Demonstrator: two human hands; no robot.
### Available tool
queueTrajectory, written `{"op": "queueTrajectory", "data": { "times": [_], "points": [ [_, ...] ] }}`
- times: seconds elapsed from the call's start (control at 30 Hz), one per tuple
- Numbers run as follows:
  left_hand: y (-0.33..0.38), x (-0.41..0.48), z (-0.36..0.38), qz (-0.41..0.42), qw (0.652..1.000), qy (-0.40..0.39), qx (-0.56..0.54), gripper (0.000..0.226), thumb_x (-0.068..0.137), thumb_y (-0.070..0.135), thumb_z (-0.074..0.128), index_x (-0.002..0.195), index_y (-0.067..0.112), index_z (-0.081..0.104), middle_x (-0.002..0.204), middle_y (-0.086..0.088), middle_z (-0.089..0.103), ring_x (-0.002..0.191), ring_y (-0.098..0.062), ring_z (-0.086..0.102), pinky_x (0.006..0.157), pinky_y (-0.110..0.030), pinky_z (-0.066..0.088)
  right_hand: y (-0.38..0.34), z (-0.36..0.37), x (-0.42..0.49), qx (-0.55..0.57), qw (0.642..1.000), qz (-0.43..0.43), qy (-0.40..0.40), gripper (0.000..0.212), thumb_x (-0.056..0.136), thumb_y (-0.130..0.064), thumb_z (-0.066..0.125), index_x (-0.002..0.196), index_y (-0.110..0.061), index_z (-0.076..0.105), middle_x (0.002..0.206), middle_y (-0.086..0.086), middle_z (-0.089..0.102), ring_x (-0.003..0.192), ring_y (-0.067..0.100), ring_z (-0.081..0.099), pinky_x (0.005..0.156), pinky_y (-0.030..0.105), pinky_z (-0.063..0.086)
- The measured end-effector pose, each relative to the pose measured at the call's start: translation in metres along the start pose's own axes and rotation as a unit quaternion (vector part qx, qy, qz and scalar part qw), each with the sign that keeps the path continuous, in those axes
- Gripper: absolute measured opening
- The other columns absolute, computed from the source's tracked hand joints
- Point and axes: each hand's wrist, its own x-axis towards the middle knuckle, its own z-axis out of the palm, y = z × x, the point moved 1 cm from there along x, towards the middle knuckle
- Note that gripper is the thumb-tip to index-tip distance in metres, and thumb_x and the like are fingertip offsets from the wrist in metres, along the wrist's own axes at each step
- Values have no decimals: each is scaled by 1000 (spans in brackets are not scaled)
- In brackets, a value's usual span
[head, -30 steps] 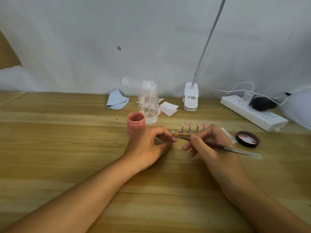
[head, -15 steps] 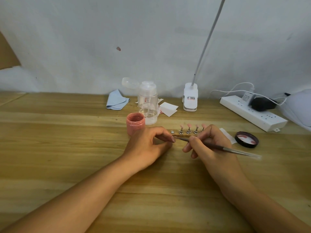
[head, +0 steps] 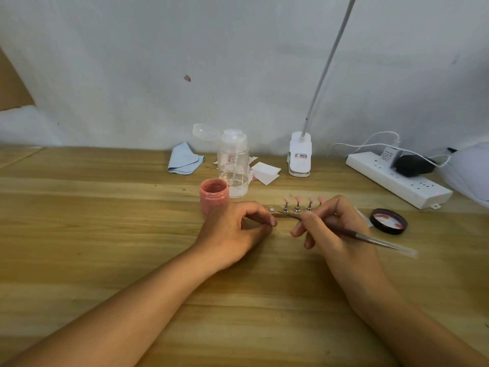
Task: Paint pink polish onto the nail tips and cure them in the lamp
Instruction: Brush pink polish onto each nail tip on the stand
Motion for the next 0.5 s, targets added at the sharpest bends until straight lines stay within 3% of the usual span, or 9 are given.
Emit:
{"op": "queueTrajectory", "data": {
  "times": [0.27, 0.5],
  "points": [
    [-1, -1, 1, -15, 1000, 0, -3, 7, 86, 13, 73, 86, 20, 75, 56, 33, 57, 49, 12, 47, 48, -4, 30, 4, -1, 2, 26, 1000, 8, 0, 18, 92, -4, 58, 78, 2, 49, 66, 11, 71, 53, 10, 55, 54, 17, 48],
    [0, -2, 0, -8, 1000, -2, 12, 9, 86, 16, 74, 84, 24, 73, 54, 35, 55, 52, 17, 48, 49, -2, 30, 6, 0, 1, 18, 1000, 3, -13, 19, 92, -4, 58, 81, 7, 49, 67, 11, 72, 51, 9, 55, 56, 10, 47]
  ]
}}
